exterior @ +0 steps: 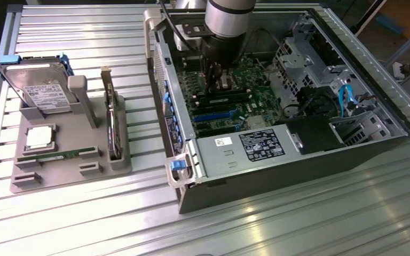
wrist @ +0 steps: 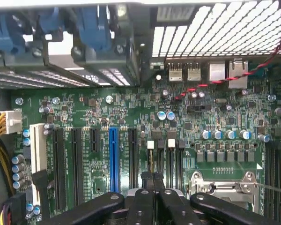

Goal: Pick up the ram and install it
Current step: 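Press down the ram until it locks into place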

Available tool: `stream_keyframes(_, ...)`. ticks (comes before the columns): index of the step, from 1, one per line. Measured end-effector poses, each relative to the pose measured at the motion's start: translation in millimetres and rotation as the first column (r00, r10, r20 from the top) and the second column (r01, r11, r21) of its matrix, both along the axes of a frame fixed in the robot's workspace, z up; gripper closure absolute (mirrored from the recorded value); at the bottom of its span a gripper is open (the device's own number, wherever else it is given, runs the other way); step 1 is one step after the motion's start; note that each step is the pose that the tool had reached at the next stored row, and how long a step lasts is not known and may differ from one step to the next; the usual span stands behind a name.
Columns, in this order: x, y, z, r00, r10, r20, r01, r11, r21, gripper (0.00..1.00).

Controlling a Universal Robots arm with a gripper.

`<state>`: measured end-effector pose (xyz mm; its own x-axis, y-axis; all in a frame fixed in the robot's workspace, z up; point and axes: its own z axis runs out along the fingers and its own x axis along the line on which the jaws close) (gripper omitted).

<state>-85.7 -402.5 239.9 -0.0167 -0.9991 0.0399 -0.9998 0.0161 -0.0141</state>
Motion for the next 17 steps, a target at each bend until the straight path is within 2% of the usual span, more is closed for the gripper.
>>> stream_keyframes(17, -4.5, 0.0, -0.8, 1.0000, 0.000, 0.0027, 0.000, 1.0000, 0.0001, 0.89)
